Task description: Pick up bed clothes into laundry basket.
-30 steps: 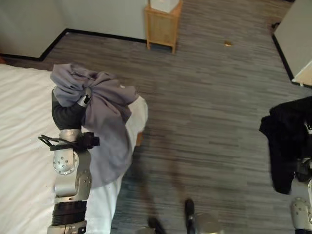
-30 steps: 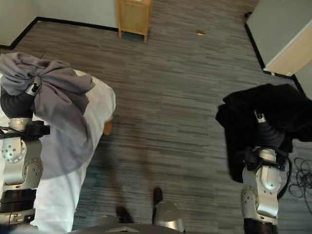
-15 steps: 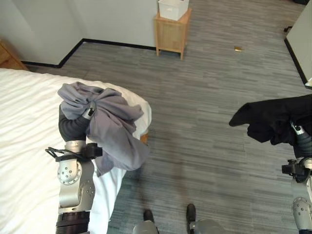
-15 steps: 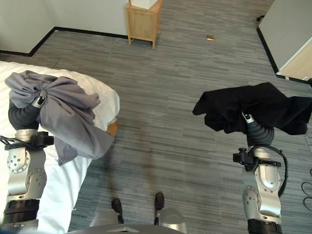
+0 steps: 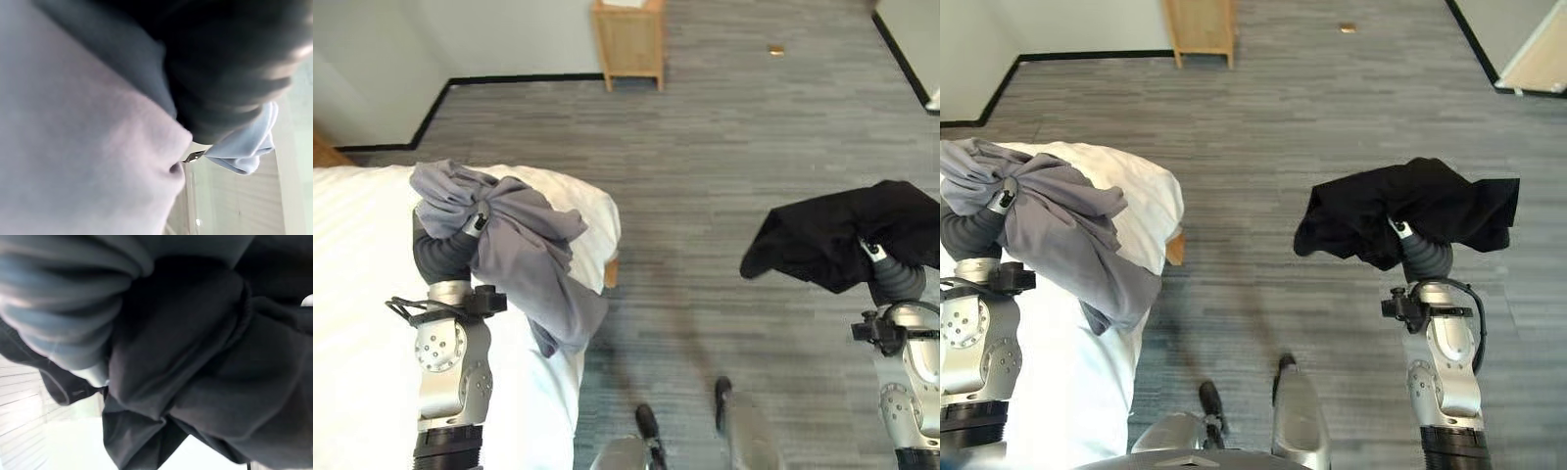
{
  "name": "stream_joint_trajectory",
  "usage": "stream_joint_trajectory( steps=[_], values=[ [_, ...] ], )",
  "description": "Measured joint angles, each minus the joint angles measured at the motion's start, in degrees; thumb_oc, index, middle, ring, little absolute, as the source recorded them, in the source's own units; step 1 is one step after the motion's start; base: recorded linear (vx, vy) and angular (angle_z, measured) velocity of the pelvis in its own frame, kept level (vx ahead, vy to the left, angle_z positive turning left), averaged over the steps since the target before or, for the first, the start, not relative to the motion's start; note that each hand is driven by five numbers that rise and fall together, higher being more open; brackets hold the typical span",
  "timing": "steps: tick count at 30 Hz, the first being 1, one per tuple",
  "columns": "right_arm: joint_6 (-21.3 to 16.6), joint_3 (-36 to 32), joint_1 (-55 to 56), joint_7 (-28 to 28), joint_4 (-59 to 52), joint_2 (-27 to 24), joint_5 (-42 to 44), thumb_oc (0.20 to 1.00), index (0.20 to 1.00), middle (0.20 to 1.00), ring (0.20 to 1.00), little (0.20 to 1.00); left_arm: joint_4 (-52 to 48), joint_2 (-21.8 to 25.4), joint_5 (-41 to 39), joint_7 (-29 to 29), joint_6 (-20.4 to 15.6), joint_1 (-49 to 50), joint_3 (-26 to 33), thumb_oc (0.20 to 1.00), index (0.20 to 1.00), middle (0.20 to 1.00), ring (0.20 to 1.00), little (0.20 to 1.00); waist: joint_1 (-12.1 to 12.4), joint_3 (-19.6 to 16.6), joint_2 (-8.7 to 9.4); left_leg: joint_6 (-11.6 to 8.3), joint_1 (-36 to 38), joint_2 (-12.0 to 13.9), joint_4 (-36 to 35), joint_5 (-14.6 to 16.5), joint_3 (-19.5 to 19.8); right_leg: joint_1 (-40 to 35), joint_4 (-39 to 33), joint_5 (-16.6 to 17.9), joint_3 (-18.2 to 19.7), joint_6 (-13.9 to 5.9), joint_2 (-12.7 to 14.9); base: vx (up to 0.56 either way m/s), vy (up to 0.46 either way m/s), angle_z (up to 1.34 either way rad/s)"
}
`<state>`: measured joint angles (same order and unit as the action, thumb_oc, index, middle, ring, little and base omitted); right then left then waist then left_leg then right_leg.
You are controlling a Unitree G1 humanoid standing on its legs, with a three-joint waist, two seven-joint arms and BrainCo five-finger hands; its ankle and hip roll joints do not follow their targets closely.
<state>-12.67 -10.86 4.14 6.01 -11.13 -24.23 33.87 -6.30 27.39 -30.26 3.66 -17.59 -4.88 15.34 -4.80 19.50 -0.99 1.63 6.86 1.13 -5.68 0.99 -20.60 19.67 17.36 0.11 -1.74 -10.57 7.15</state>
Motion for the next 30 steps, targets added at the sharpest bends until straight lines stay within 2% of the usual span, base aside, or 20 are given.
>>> stream_joint_trajectory(
  steps=[4,6,8,10,11,12,13,14,15,16,18,19,22,23,25,26,27,28,29,30],
  values=[
    [-0.38,-1.59,1.19,-0.82,-0.16,1.44,-0.16,0.200,0.200,0.200,0.200,0.200,1.29,0.98,0.10,1.18,-1.46,-5.95,-1.56,0.200,0.200,0.200,0.200,0.200,-2.59,0.06,-0.36,-1.24,-0.30,-0.26,0.35,1.08,2.90,0.11,-16.71,0.45,-0.44,-0.01,2.77,0.58,-0.197,0.42],
    [-0.38,-1.76,1.42,-1.10,-0.16,1.43,-0.20,0.200,0.200,0.200,0.200,0.200,1.49,0.99,0.21,1.12,-1.56,-5.97,-2.15,0.200,0.200,0.200,0.200,0.200,-3.11,0.02,-0.42,-2.46,1.80,-0.25,0.34,2.35,3.67,-1.28,-17.42,1.32,-2.13,0.84,4.21,0.54,-0.304,0.19],
    [-0.47,-2.40,3.00,-1.14,0.71,0.99,-0.17,0.200,0.200,0.200,0.200,0.200,1.66,0.75,1.04,0.92,-1.89,-4.43,-3.04,0.200,0.200,0.200,0.200,0.200,-3.11,-0.71,-0.31,-6.40,4.92,1.71,3.65,4.95,4.16,-6.35,-11.91,1.12,-5.69,2.48,4.04,0.51,-0.385,0.27],
    [-0.27,-2.46,2.76,-1.26,3.21,0.21,-0.13,0.200,0.200,0.200,0.200,0.200,2.21,1.11,1.69,0.12,-2.26,-0.84,-2.84,0.200,0.200,0.200,0.200,0.200,-4.20,-1.18,-0.48,-10.65,0.15,6.35,21.42,9.63,6.61,-8.99,-8.85,3.28,-5.21,4.17,1.94,0.36,-0.355,0.24],
    [-0.37,-3.37,3.26,-1.37,4.48,-0.99,-0.11,0.200,0.200,0.200,0.200,0.200,3.18,-0.97,1.61,0.06,-2.15,0.58,-2.39,0.200,0.200,0.200,0.200,0.200,-3.17,-2.01,-1.37,-14.34,-4.49,9.56,34.98,6.61,8.61,-9.99,-5.92,0.62,-6.52,7.18,0.14,0.77,-0.665,-0.07],
    [-0.43,-3.54,2.67,-1.45,5.71,-1.42,-0.07,0.200,0.200,0.200,0.200,0.200,3.53,-2.03,1.56,0.05,-2.20,1.65,-1.74,0.200,0.200,0.200,0.200,0.200,-2.64,-2.74,-1.83,-16.11,-6.63,11.03,40.84,3.48,10.75,-10.29,-3.63,-1.58,-6.83,8.37,-0.74,0.72,-0.542,-0.12],
    [-0.16,-4.17,3.04,-1.80,5.95,-1.84,0.02,0.200,0.200,0.200,0.200,0.200,3.42,-3.01,0.99,-0.07,-1.75,1.78,-1.87,0.200,0.200,0.200,0.200,0.200,-2.49,-2.41,-1.66,-15.38,-11.05,13.03,48.29,-1.50,12.15,-11.68,-3.07,-3.85,-7.59,10.38,-1.89,0.52,-0.384,0.04],
    [-0.03,-5.65,3.85,-2.01,6.30,-2.13,0.09,0.200,0.200,0.200,0.200,0.200,2.76,-4.08,0.28,-0.40,-1.76,1.66,-2.28,0.200,0.200,0.200,0.200,0.200,-1.81,-2.25,-1.38,-15.00,-15.01,13.84,54.45,-5.26,13.12,-12.94,-3.08,-4.88,-7.40,10.65,-2.46,0.33,-0.153,0.02],
    [0.02,-10.46,4.78,-2.79,7.34,-2.22,0.23,0.200,0.200,0.200,0.200,0.200,1.40,-7.48,-1.22,-1.60,-2.14,0.72,-3.39,0.200,0.200,0.200,0.200,0.200,1.15,-0.93,0.69,-12.50,-21.67,13.62,61.82,-3.04,6.26,-17.15,-5.74,-3.59,-5.86,11.16,-1.74,0.46,-0.169,-0.28],
    [0.07,-9.99,2.81,-3.67,8.16,-2.55,0.47,0.200,0.200,0.200,0.200,0.200,1.64,-6.24,-1.24,-1.61,-2.11,2.08,-3.18,0.200,0.200,0.200,0.200,0.200,1.75,-0.56,2.14,-12.42,-22.29,12.53,58.49,-2.80,3.24,-19.01,-6.78,-3.14,-5.84,10.57,-1.55,0.49,-0.172,-0.49],
    [-0.29,-8.11,1.84,-4.18,7.37,-3.09,0.74,0.200,0.200,0.200,0.200,0.200,2.66,-4.35,-1.42,-1.78,-1.75,2.75,-3.23,0.200,0.200,0.200,0.200,0.200,1.81,-1.89,3.51,-11.84,-24.78,10.38,49.28,-2.93,2.02,-22.69,-10.60,-4.47,-6.88,10.07,-2.65,0.62,-0.053,-0.28],
    [-0.83,-6.07,1.79,-3.92,6.16,-3.63,1.12,0.200,0.200,0.200,0.200,0.200,3.55,-4.03,-3.39,-2.26,-1.90,2.24,-3.74,0.200,0.200,0.200,0.200,0.200,1.89,-3.18,2.57,-10.15,-25.11,9.32,34.17,-4.17,0.74,-26.88,-14.73,-5.01,-7.90,11.08,-5.20,0.67,-0.009,-0.18],
    [-0.51,-4.48,1.69,-3.54,6.70,-3.79,1.11,0.200,0.200,0.200,0.200,0.200,4.67,-3.60,-3.38,-2.90,-1.69,2.11,-4.05,0.200,0.200,0.200,0.200,0.200,1.98,-3.70,1.74,-7.72,-22.92,6.20,11.82,-5.93,1.10,-32.50,-18.70,-5.93,-8.73,10.85,-8.12,0.60,-0.015,-0.19],
    [-0.42,-3.43,1.82,-3.54,7.22,-4.09,1.09,0.200,0.200,0.200,0.200,0.200,5.54,-3.78,-3.39,-2.88,-1.48,2.40,-4.18,0.200,0.200,0.200,0.200,0.200,2.47,-4.92,2.03,-7.51,-22.38,3.77,4.00,-6.01,1.26,-34.59,-20.06,-7.71,-8.45,9.20,-8.37,0.89,-0.098,-0.27],
    [-0.36,-3.40,1.58,-3.42,7.20,-4.68,1.07,0.200,0.200,0.200,0.200,0.200,5.55,-4.31,-3.38,-2.83,-1.25,1.28,-4.43,0.200,0.200,0.200,0.200,0.200,2.90,-5.16,2.33,-6.06,-22.36,1.23,3.55,-7.01,0.66,-38.38,-21.82,-9.64,-7.54,9.18,-8.68,0.71,-0.053,-0.12],
    [0.18,-3.19,1.74,-3.29,6.97,-4.04,0.99,0.200,0.200,0.200,0.200,0.200,4.94,-4.37,-3.37,-2.84,-0.86,1.87,-4.44,0.200,0.200,0.200,0.200,0.200,2.33,-5.20,3.17,-5.38,-21.59,-0.22,8.04,-7.02,-2.63,-41.69,-22.25,-10.63,-7.23,7.58,-8.26,0.48,0.020,0.06],
    [0.21,-2.45,2.33,-3.22,6.95,-4.48,1.01,0.200,0.200,0.200,0.200,0.200,4.94,-5.06,-3.36,-2.83,-0.79,2.45,-4.60,0.200,0.200,0.200,0.200,0.200,2.22,-5.97,2.41,-1.86,-20.13,-0.67,9.37,-6.35,-4.22,-42.88,-20.42,-11.58,-5.99,6.81,-8.73,0.86,0.075,-0.13],
    [0.26,-1.57,3.70,-2.52,6.75,-3.87,0.97,0.200,0.200,0.200,0.200,0.200,5.06,-4.79,-3.29,-2.81,-0.64,3.30,-5.19,0.200,0.200,0.200,0.200,0.200,2.67,-8.22,0.21,7.04,-16.45,-0.34,10.27,-5.53,-5.14,-42.94,-13.68,-13.48,-3.91,4.82,-10.34,0.61,0.072,-0.32],
    [0.34,-0.55,4.37,-2.46,6.82,-2.37,1.01,0.200,0.200,0.200,0.200,0.200,5.44,-4.53,-3.17,-2.74,-0.59,3.15,-5.14,0.200,0.200,0.200,0.200,0.200,3.42,-8.41,1.65,7.63,-14.92,-1.05,11.17,-3.60,-5.90,-41.53,-7.77,-14.22,-3.99,4.02,-9.60,0.60,0.158,-0.43],
    [0.53,1.22,5.50,-2.22,6.77,-2.37,0.88,0.200,0.200,0.200,0.200,0.200,5.38,-5.00,-3.15,-2.34,-0.58,3.26,-5.40,0.200,0.200,0.200,0.200,0.200,3.87,-9.15,2.69,7.80,-13.04,-1.65,10.05,-2.41,-6.21,-35.16,6.23,-13.77,-5.79,3.03,-8.07,0.45,0.182,-0.13]
  ],
)
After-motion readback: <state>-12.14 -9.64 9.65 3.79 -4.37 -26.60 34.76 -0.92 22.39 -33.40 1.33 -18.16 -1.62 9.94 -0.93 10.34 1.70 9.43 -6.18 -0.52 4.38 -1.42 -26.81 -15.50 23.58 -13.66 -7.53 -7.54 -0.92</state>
